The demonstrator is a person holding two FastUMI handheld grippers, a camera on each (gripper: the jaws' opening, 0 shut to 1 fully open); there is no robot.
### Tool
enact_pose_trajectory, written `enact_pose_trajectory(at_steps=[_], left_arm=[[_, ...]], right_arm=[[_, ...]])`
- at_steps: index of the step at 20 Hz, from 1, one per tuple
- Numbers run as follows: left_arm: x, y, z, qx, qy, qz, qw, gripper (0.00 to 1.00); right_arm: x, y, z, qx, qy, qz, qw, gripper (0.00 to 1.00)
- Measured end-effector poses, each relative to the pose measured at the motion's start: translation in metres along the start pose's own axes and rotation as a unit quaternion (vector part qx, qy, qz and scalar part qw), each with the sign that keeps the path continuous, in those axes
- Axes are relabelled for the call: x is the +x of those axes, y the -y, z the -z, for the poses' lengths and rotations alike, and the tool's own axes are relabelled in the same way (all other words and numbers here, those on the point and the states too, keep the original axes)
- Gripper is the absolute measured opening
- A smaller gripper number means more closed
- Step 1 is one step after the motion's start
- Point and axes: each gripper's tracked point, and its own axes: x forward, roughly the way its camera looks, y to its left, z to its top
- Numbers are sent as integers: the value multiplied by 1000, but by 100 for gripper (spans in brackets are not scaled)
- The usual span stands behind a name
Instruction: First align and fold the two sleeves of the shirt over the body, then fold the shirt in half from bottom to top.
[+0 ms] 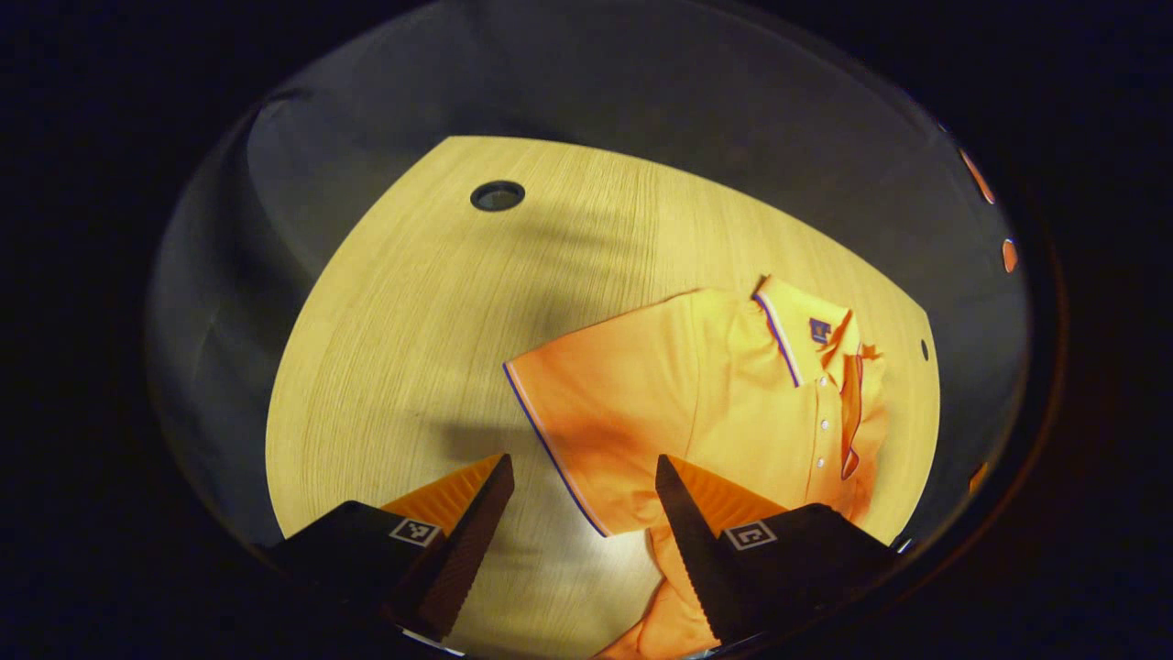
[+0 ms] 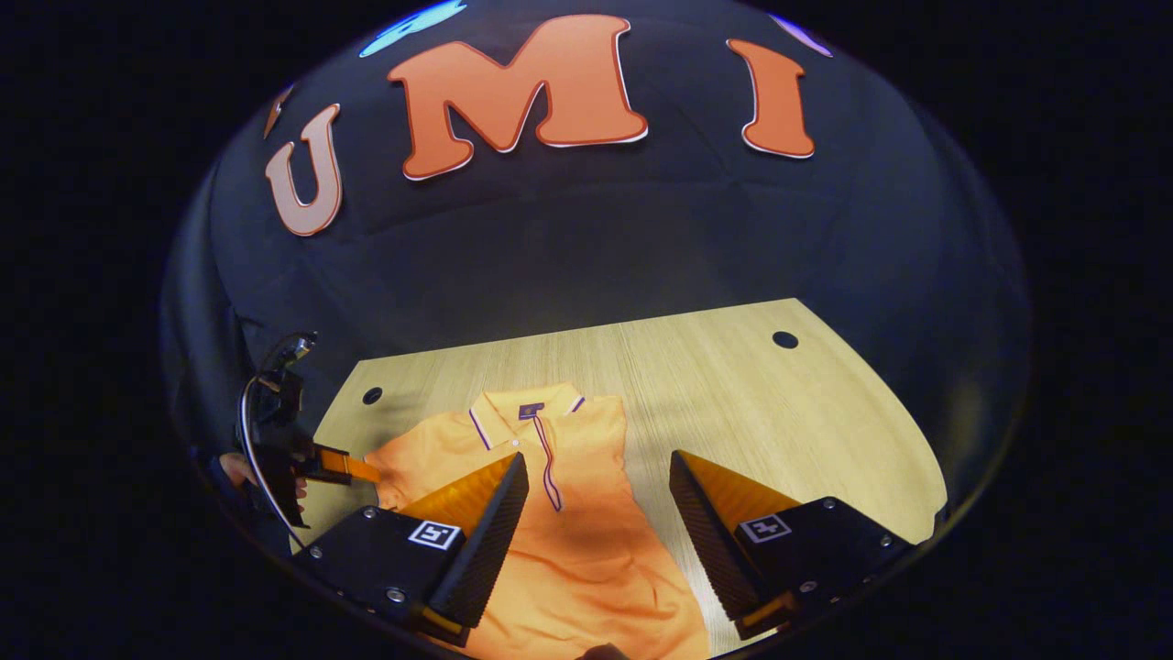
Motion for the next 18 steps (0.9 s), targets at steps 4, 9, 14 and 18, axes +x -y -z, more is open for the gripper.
enact_pose_trajectory(at_steps=[4,9,14,18], left_arm=[[18,0,0,-4,-32,-23,999,96],[33,-3,2,4,-49,-67,996,75],[28,15,-11,56,-8,-32,998,24],[13,43,-16,67,31,12,997,7]], right_arm=[[-35,25,8,0,13,24,1000,95],[-54,55,23,23,13,41,999,95],[-66,77,33,37,15,43,998,95],[-74,86,30,41,19,42,998,95]])
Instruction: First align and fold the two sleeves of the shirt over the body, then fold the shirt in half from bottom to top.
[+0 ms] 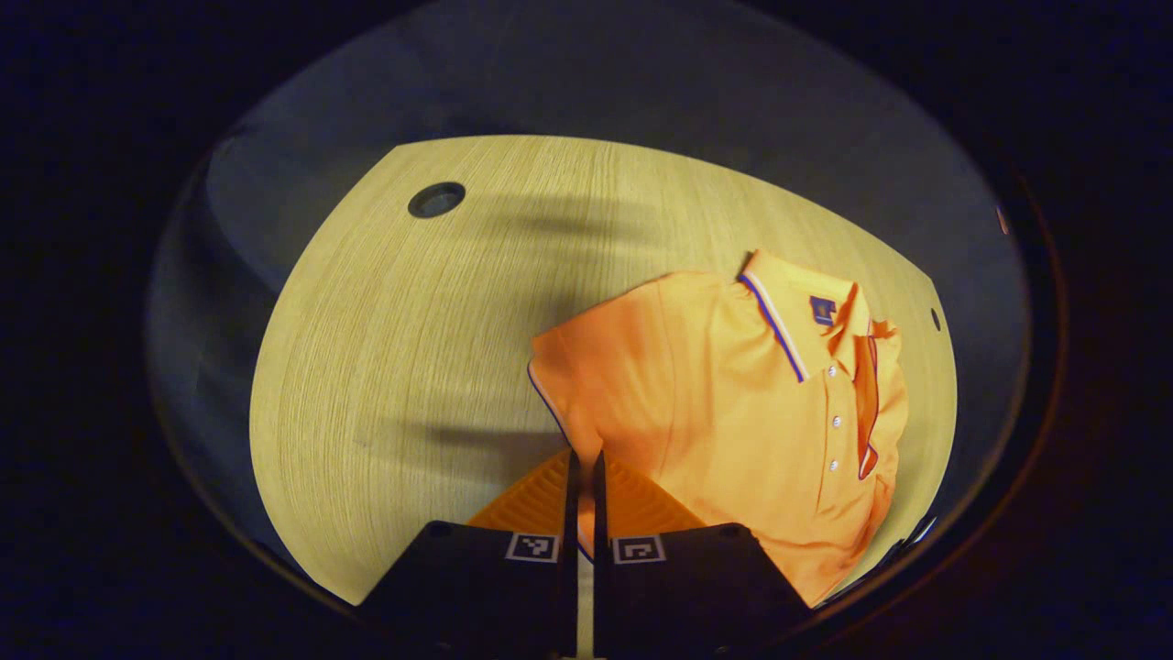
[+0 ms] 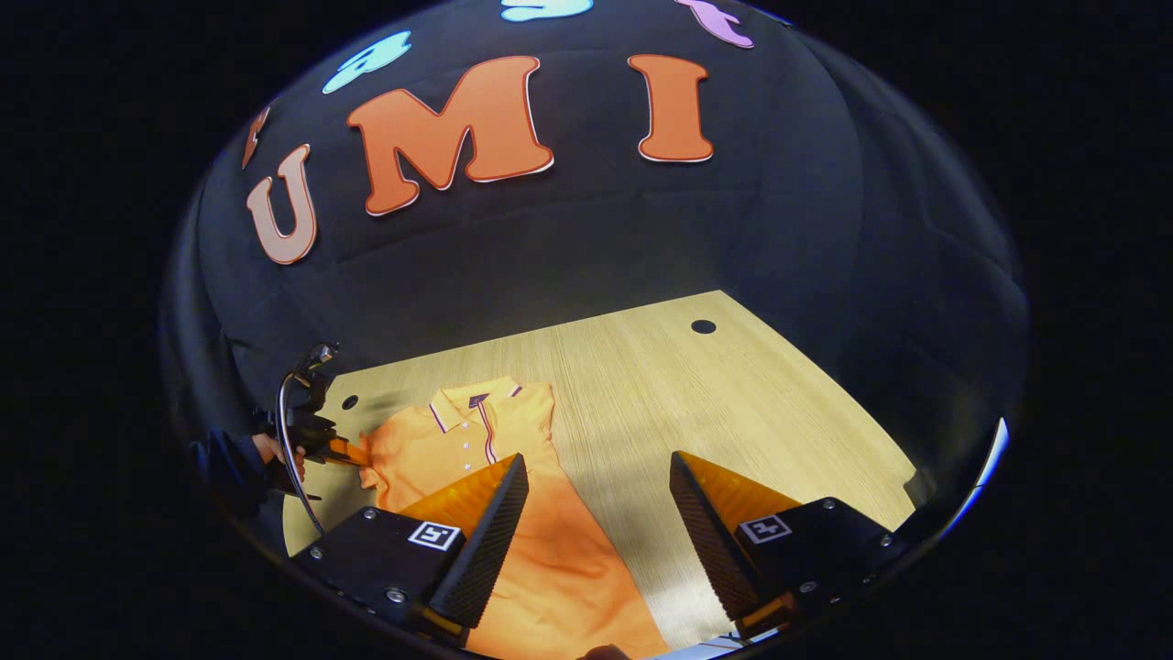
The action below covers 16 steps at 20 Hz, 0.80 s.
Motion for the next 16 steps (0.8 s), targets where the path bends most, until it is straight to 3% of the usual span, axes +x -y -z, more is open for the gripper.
enact_pose_trajectory(at_steps=[6,12,14,16], left_arm=[[-30,43,-37,108,67,-3,992,7],[-21,108,-38,180,63,19,982,7],[-15,131,-35,187,63,40,979,7],[-12,163,-26,186,58,89,977,21]], right_arm=[[-6,11,5,0,-6,3,1000,95],[-16,23,14,11,-10,19,1000,95],[-18,27,17,16,-11,25,999,95],[-21,30,23,23,-14,32,999,95]])
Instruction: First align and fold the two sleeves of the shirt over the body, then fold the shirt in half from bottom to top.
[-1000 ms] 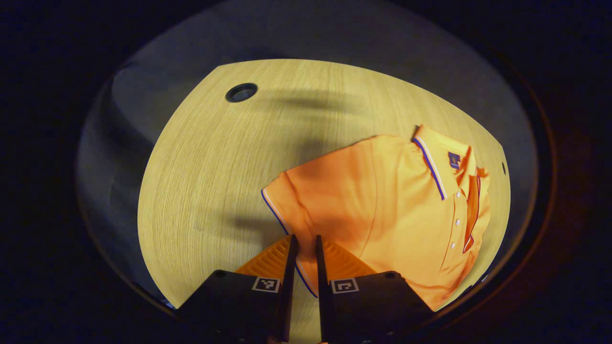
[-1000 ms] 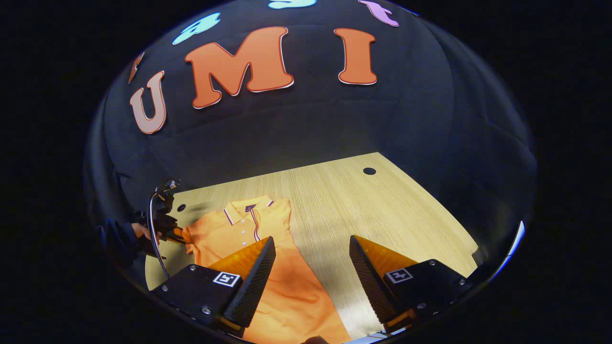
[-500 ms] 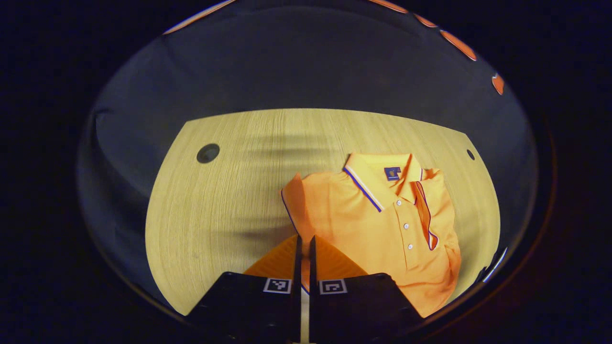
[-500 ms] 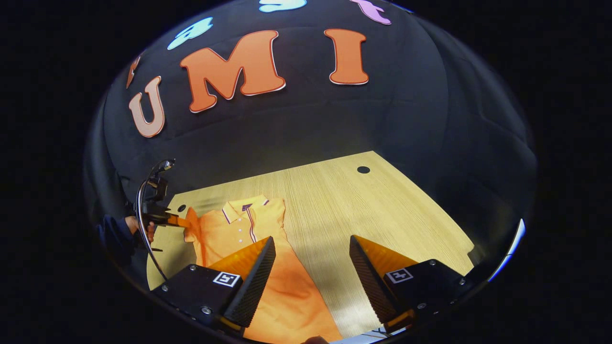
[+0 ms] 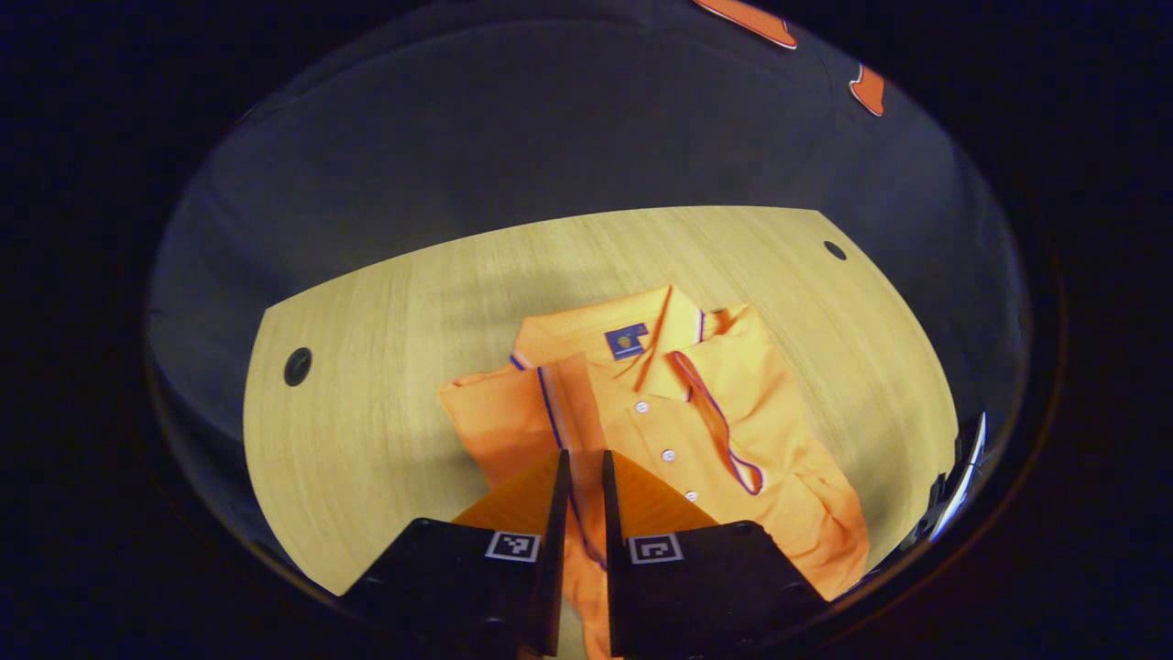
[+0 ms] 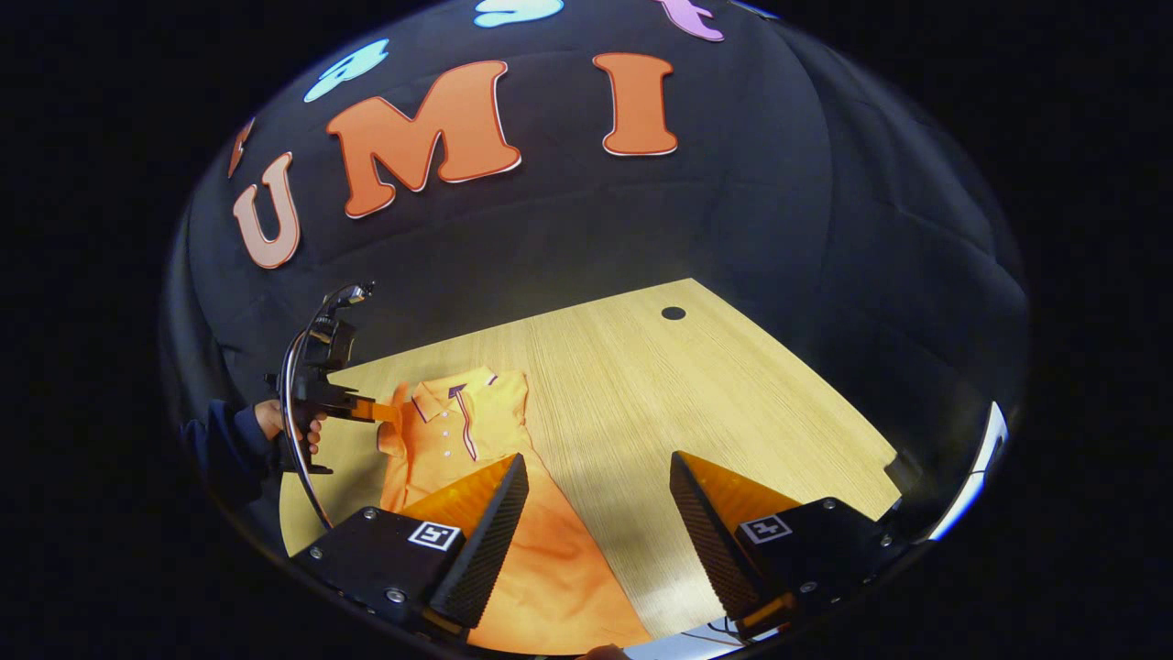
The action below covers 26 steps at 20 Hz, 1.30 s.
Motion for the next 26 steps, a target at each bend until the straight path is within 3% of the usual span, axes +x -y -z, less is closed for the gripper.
enact_pose_trajectory(at_steps=[1,4,5,8,13,18,22,24,26], left_arm=[[2,9,1,-1,3,14,1000,22],[-4,14,5,5,8,22,1000,83],[-6,13,7,7,9,20,1000,83],[-27,9,10,-1,38,16,999,98],[-83,7,17,-1,98,5,995,99],[-147,0,33,-27,165,-46,985,99],[-216,5,53,-44,253,-87,963,99],[-255,-1,42,-39,340,-107,933,99],[-285,3,50,-37,385,-121,914,98]], right_arm=[[-2,1,2,2,-1,3,1000,95],[-3,0,5,4,0,8,1000,95],[-4,0,5,4,1,10,1000,95],[-6,4,3,-10,27,37,999,95],[-7,7,6,-10,46,50,998,95],[-4,-9,4,-47,55,0,997,95],[-10,-25,-4,-79,81,-60,992,95],[-19,-37,-3,-80,90,-95,988,95],[-23,-35,3,-89,92,-114,985,95]])
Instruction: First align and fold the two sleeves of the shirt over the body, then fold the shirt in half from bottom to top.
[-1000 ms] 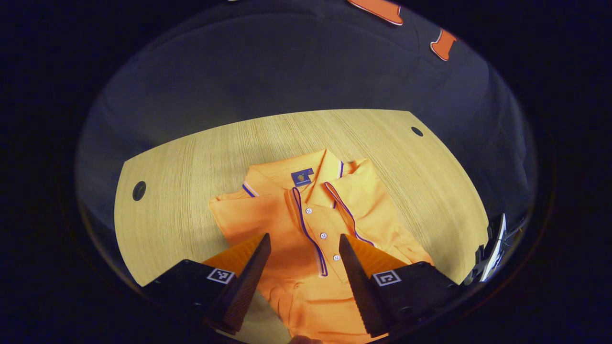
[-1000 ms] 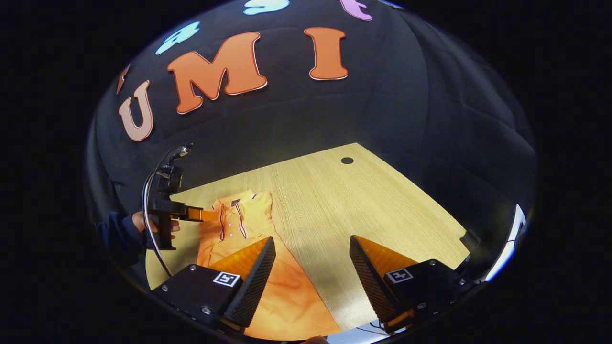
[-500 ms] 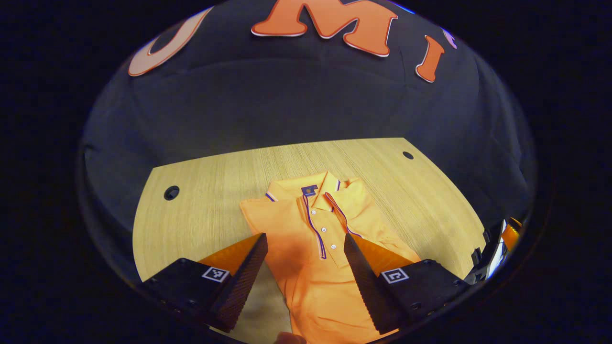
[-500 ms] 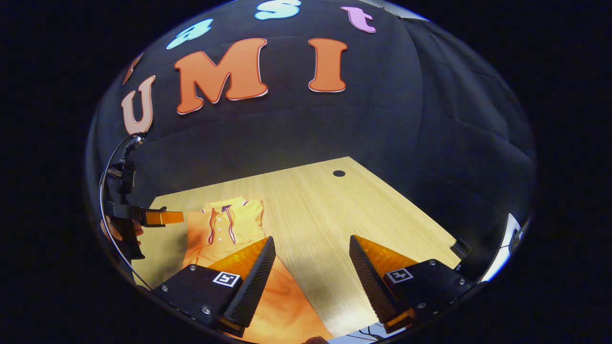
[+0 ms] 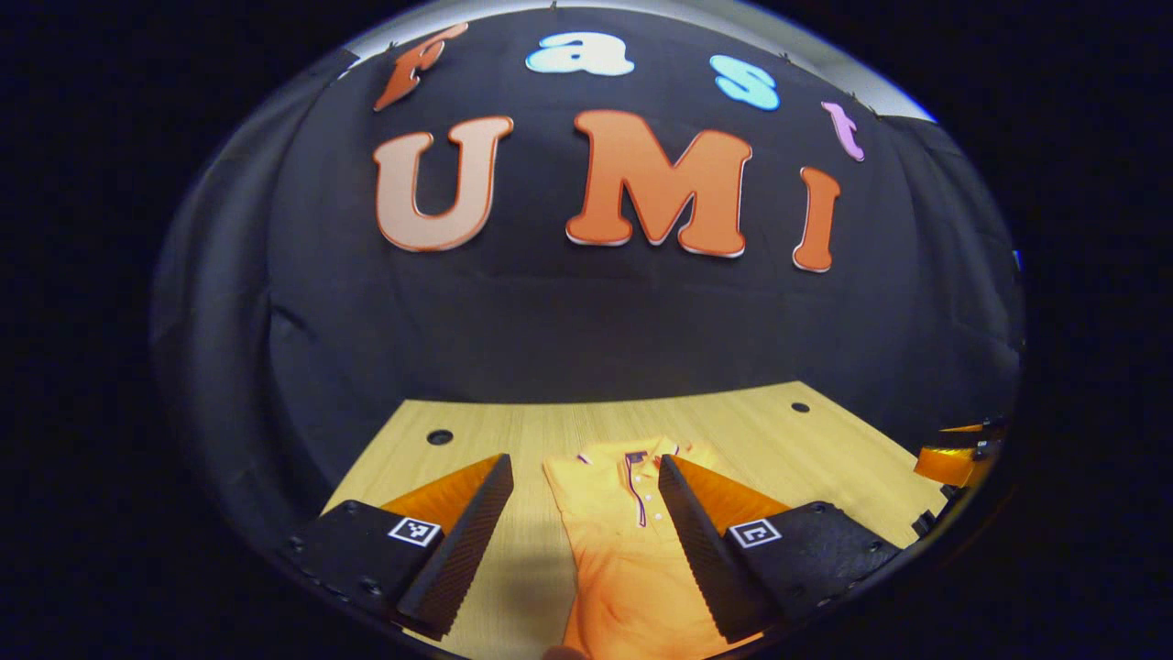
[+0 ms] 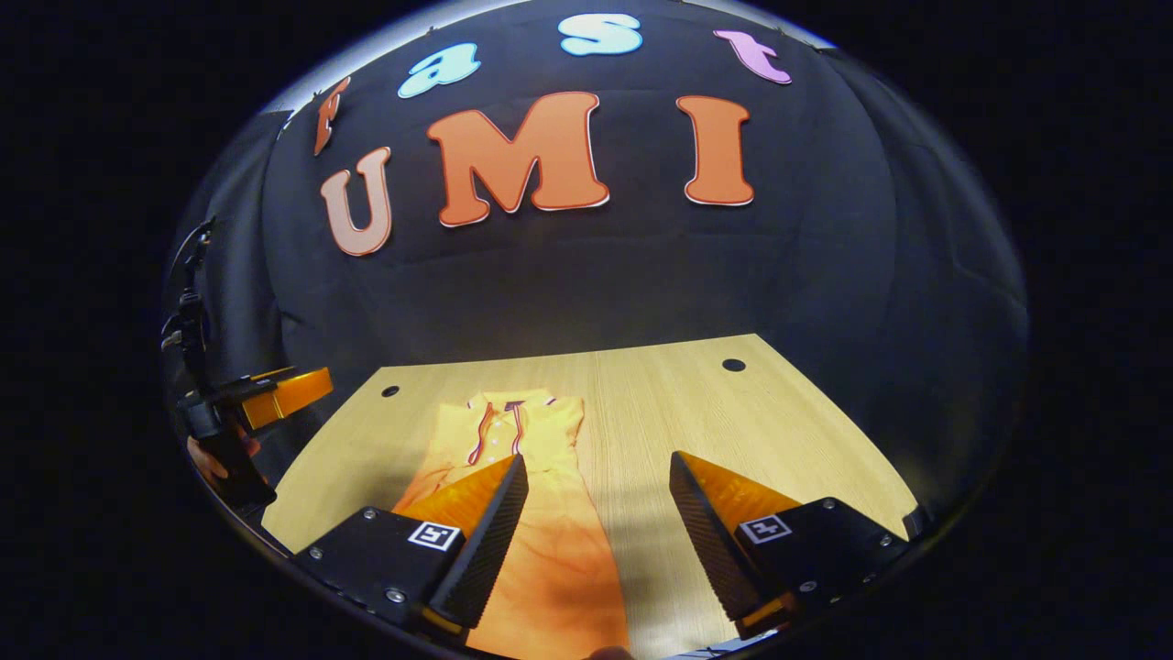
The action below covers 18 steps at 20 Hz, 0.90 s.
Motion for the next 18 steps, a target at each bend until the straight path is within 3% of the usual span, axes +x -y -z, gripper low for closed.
enact_pose_trajectory(at_steps=[2,7,10,15,18], left_arm=[[-24,0,1,1,22,-11,1000,98],[-70,4,63,-8,-63,-32,997,98],[-88,14,104,-8,-125,-20,992,98],[-98,14,177,-2,-243,-11,970,99],[-98,14,184,-8,-298,-13,955,99]], right_arm=[[-9,0,15,-13,-9,-18,1000,95],[-22,0,64,-24,-64,-55,996,95],[-30,7,97,-36,-101,-61,992,96],[-41,9,170,-32,-197,-78,977,96],[-41,7,204,-26,-241,-81,967,96]])
